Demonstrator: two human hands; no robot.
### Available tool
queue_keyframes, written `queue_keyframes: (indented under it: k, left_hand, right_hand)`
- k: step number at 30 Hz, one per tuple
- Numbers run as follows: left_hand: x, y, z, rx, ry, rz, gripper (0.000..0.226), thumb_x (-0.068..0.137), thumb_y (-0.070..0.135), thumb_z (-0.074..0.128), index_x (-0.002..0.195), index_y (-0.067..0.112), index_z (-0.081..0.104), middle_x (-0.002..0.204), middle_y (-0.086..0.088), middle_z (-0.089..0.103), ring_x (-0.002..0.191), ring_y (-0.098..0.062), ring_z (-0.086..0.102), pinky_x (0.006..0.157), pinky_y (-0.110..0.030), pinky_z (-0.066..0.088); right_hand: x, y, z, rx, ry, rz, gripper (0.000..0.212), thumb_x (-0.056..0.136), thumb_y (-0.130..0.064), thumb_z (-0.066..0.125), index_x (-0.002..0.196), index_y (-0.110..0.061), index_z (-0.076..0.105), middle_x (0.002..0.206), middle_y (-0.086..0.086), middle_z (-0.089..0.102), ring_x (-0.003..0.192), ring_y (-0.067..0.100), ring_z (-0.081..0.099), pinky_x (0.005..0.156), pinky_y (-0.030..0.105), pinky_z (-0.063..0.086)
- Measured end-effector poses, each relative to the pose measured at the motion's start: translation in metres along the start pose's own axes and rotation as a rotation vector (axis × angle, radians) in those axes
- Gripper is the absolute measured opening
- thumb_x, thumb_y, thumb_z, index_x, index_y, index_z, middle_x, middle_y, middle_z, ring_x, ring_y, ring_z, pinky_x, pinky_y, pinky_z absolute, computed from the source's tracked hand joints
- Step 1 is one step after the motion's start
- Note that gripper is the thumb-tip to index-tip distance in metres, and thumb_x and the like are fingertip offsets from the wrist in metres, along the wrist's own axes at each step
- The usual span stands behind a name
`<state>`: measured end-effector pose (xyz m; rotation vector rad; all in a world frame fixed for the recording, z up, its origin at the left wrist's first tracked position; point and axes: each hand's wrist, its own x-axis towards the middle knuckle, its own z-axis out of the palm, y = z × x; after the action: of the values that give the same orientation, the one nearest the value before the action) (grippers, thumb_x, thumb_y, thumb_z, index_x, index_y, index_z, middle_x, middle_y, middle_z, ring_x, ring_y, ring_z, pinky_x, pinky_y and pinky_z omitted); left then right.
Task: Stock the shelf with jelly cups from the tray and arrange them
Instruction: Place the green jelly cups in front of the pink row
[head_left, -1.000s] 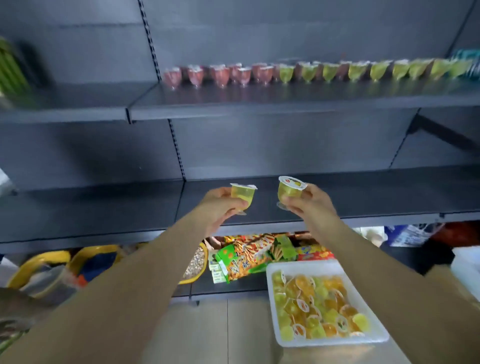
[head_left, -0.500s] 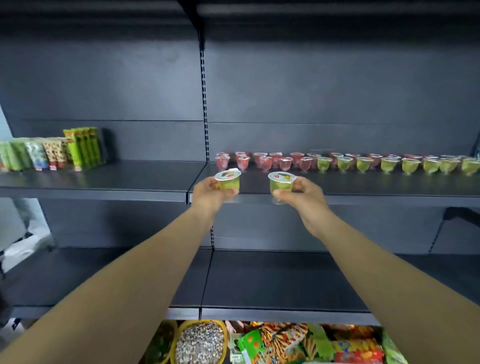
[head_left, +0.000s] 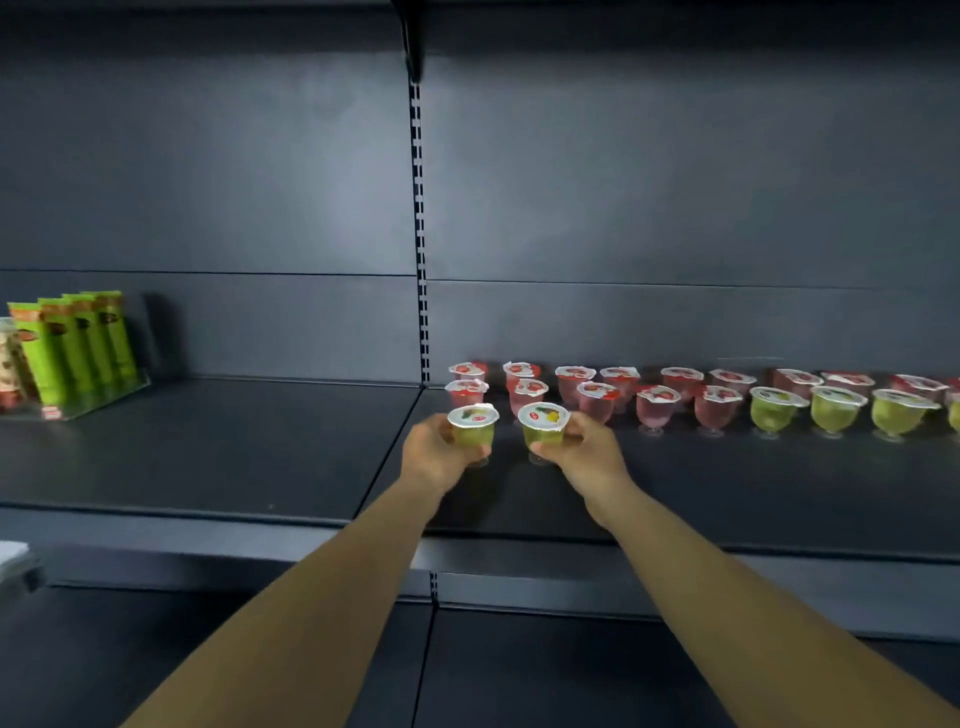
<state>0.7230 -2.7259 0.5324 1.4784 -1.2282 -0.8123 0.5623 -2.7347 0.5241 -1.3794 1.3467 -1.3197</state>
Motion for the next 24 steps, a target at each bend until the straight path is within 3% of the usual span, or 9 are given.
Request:
queue_keyframes:
  k: [3, 9, 20, 24]
  left_hand:
    - [0.024, -0.009, 0.015, 0.039, -0.014, 0.014, 0.04, 0.073, 0.008, 0.078, 0.11, 0.012, 0.063, 0.105, -0.003, 0.067, 0.093, -0.017, 0.059, 0.082, -0.024, 0.044]
    - [0.04, -0.007, 0.025, 0.091, -0.028, 0.036, 0.04, 0.076, 0.012, 0.076, 0.114, 0.013, 0.061, 0.107, -0.001, 0.063, 0.095, -0.014, 0.054, 0.083, -0.024, 0.041]
    - [0.035, -0.004, 0.025, 0.168, -0.029, 0.002, 0.046, 0.077, 0.015, 0.076, 0.119, 0.012, 0.057, 0.119, -0.005, 0.062, 0.109, -0.021, 0.055, 0.087, -0.026, 0.041]
    - [0.026, 0.007, 0.016, 0.301, -0.118, 0.006, 0.046, 0.079, 0.02, 0.075, 0.122, 0.013, 0.058, 0.122, -0.005, 0.061, 0.113, -0.022, 0.054, 0.091, -0.027, 0.039]
  right_hand:
    - [0.026, 0.012, 0.001, 0.004, -0.001, 0.028, 0.034, 0.081, -0.002, 0.071, 0.11, -0.014, 0.061, 0.104, -0.003, 0.066, 0.094, 0.011, 0.06, 0.08, 0.022, 0.044]
    - [0.047, 0.02, -0.005, -0.039, -0.002, 0.038, 0.035, 0.081, -0.005, 0.072, 0.112, -0.016, 0.062, 0.109, -0.003, 0.067, 0.103, 0.015, 0.061, 0.096, 0.033, 0.047]
    - [0.047, 0.021, -0.006, -0.034, 0.015, 0.074, 0.039, 0.08, -0.003, 0.071, 0.116, -0.014, 0.061, 0.113, 0.0, 0.066, 0.106, 0.018, 0.06, 0.096, 0.033, 0.047]
    - [0.037, 0.014, -0.021, -0.089, -0.042, 0.051, 0.047, 0.08, -0.001, 0.071, 0.123, -0.009, 0.057, 0.119, 0.003, 0.064, 0.106, 0.017, 0.059, 0.094, 0.029, 0.046]
